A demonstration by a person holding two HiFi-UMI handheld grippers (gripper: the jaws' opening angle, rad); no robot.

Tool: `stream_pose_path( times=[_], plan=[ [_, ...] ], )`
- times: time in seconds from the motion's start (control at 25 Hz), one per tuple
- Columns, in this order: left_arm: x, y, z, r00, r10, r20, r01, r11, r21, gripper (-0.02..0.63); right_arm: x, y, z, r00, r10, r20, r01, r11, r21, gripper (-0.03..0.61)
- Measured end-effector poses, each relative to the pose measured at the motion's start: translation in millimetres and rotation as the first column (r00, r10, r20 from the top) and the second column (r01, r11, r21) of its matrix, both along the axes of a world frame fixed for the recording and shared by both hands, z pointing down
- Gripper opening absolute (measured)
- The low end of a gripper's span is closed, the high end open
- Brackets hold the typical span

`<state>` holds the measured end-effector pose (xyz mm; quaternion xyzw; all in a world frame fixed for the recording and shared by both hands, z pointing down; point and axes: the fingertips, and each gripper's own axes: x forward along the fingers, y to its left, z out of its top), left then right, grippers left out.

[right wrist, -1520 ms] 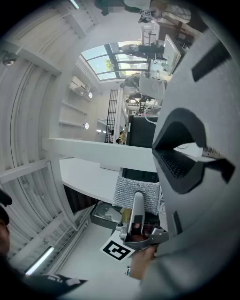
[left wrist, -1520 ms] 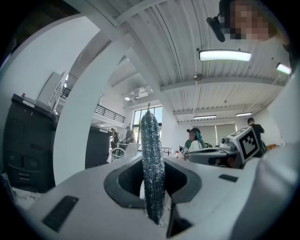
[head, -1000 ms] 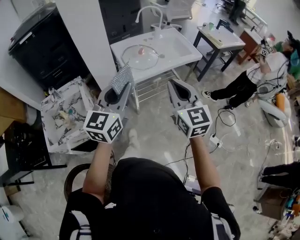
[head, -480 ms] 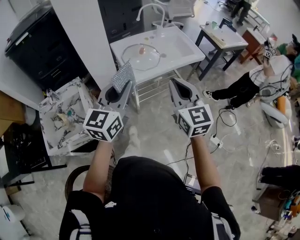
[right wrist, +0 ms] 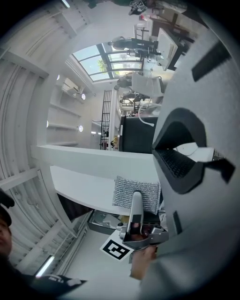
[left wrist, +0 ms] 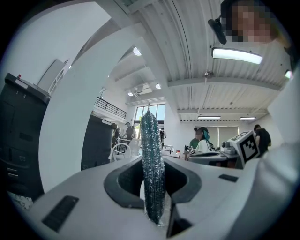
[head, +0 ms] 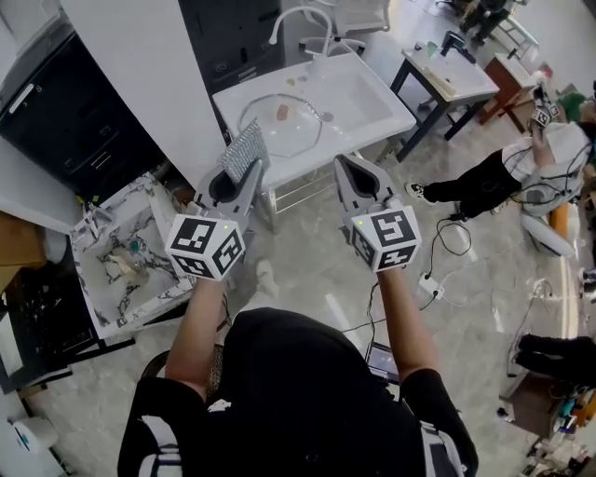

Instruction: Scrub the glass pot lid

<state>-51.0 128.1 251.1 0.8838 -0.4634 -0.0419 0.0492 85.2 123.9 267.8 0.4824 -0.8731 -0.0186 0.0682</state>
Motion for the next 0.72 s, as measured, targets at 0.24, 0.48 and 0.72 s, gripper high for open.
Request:
stream_pose_path(
  times=[0.24, 0.48, 0.72],
  plan=[
    [-19, -70, 3, 1.0, 0.019, 0.009, -0.019, 0.999, -0.026, 0.071, -21, -70, 3, 1.0, 0.015, 0.004, -0.015, 0.999, -0.032, -0.003],
    [-48, -134, 10, 0.999, 0.04, -0.008, -0.041, 0.998, -0.054, 0.071, -51, -132, 7, 1.0, 0.027, -0.013, -0.028, 0.998, -0.053, -0.002],
    [-64, -182, 24, 0.997, 0.077, -0.019, -0.078, 0.993, -0.084, 0.071, -68, -176, 19, 0.998, 0.053, -0.038, -0.056, 0.995, -0.082, -0.002]
  ],
)
